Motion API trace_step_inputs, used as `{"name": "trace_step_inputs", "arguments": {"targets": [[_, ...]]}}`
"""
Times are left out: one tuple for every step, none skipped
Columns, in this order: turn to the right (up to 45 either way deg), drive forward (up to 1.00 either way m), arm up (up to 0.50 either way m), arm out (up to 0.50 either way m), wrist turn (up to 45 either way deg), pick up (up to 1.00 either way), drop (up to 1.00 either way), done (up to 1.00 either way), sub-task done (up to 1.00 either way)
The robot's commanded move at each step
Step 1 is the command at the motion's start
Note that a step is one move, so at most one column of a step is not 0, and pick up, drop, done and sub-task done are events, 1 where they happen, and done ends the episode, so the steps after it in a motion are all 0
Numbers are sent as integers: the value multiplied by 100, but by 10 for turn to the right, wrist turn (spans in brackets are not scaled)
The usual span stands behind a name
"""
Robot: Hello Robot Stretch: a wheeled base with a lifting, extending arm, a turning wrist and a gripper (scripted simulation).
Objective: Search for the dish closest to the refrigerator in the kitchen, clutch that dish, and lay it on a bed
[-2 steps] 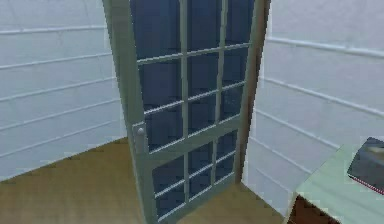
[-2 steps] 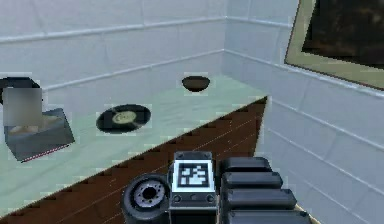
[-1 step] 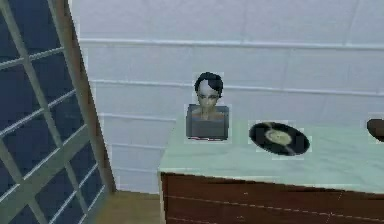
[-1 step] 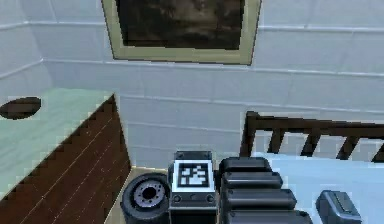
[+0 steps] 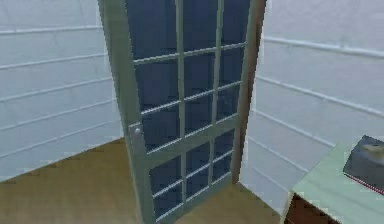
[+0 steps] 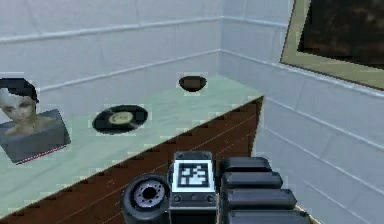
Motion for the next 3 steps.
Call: {"name": "trace_step_inputs", "arguments": {"targets": [[-450,0,0,0,0,0,0,0,0],[-120,0,0,0,0,0,0,0,0],[450,0,0,0,0,0,0,0,0]]}}
